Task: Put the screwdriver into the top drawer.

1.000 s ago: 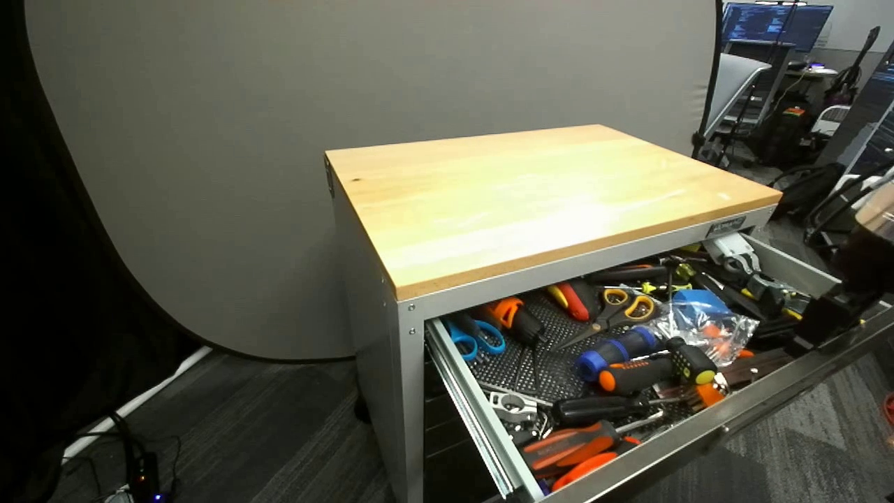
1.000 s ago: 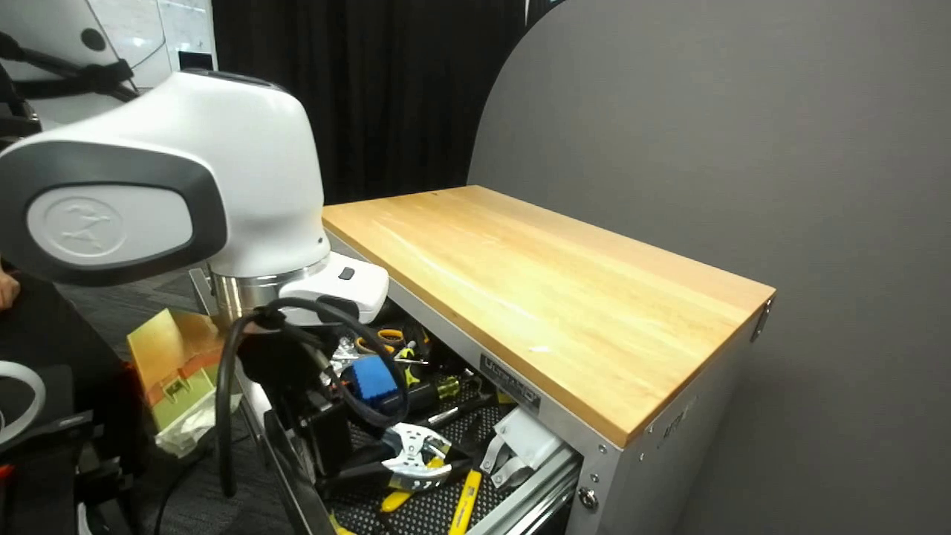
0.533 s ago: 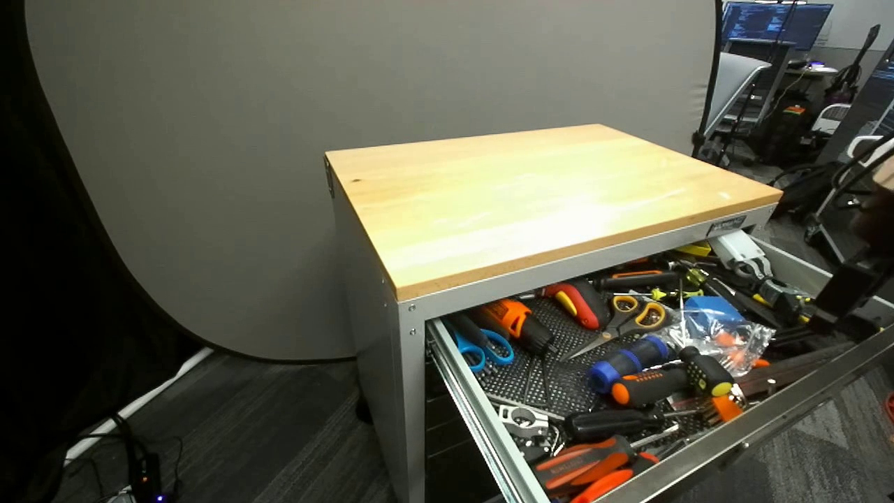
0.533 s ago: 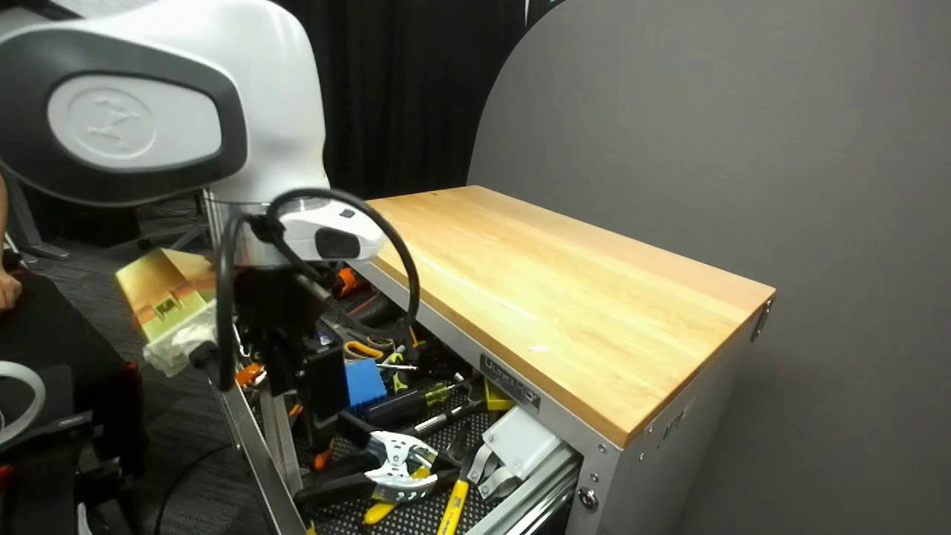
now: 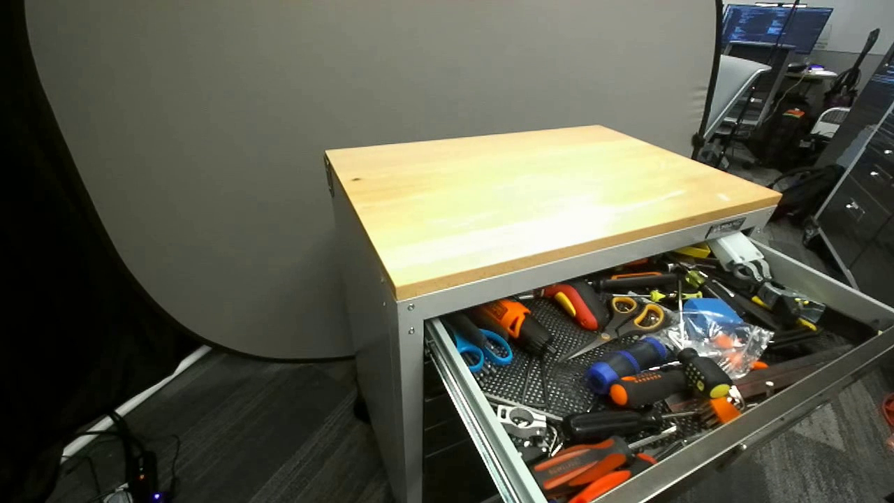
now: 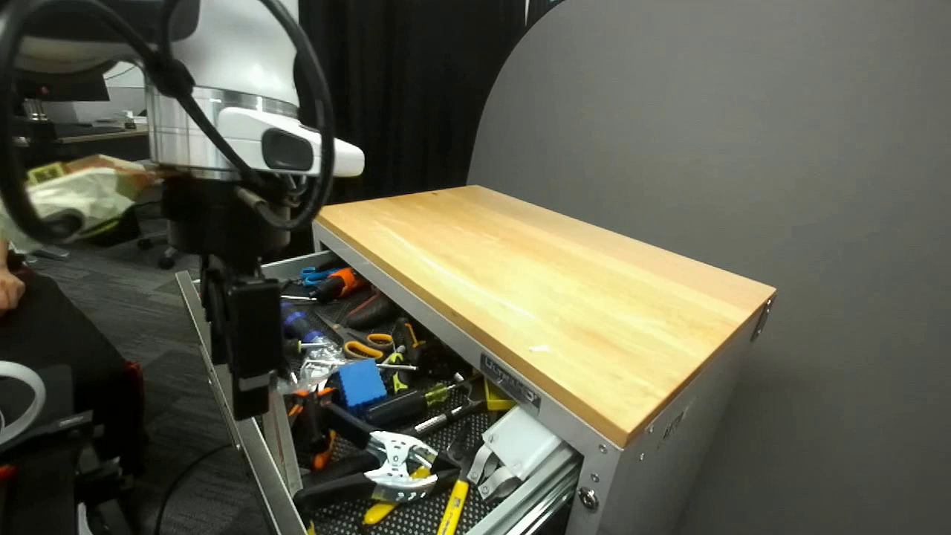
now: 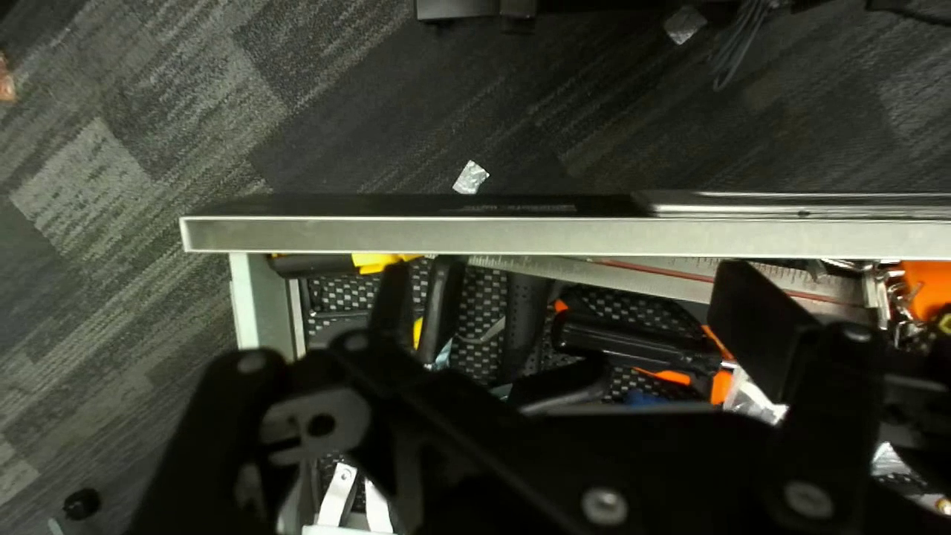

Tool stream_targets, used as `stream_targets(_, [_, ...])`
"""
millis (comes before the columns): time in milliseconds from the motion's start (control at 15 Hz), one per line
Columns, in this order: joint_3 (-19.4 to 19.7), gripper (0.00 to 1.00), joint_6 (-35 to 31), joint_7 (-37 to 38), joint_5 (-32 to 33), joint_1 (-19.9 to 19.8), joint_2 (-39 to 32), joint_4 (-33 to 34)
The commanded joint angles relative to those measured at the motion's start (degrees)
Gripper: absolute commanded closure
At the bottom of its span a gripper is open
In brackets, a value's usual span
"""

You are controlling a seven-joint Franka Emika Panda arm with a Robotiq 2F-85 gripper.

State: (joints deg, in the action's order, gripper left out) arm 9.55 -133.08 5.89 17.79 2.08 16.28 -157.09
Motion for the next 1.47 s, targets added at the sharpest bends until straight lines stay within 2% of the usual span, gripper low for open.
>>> stream_targets(0, [-3.3,0.00,0.9,1.1,-3.4,-3.7,0.3,-0.2])
stream_targets(400, [-4.5,0.00,-3.1,3.6,-2.8,-6.8,-5.5,-0.6])
stream_targets(867, [-4.9,0.00,-11.1,7.7,-0.9,-6.9,-14.8,-0.8])
stream_targets(933, [-4.7,0.25,-12.3,8.3,-0.5,-6.7,-16.0,-0.8])
stream_targets(1000, [-4.6,0.27,-13.2,8.8,-0.3,-6.6,-17.1,-0.8])
stream_targets(1067, [-4.3,0.34,-13.7,9.4,0.1,-6.5,-18.0,-0.8])
stream_targets(1267, [-3.5,0.60,-17.1,11.3,-0.2,-6.3,-20.1,-0.8])
stream_targets(1400, [-3.4,0.73,-22.0,12.3,-2.3,-6.1,-21.5,-0.8])
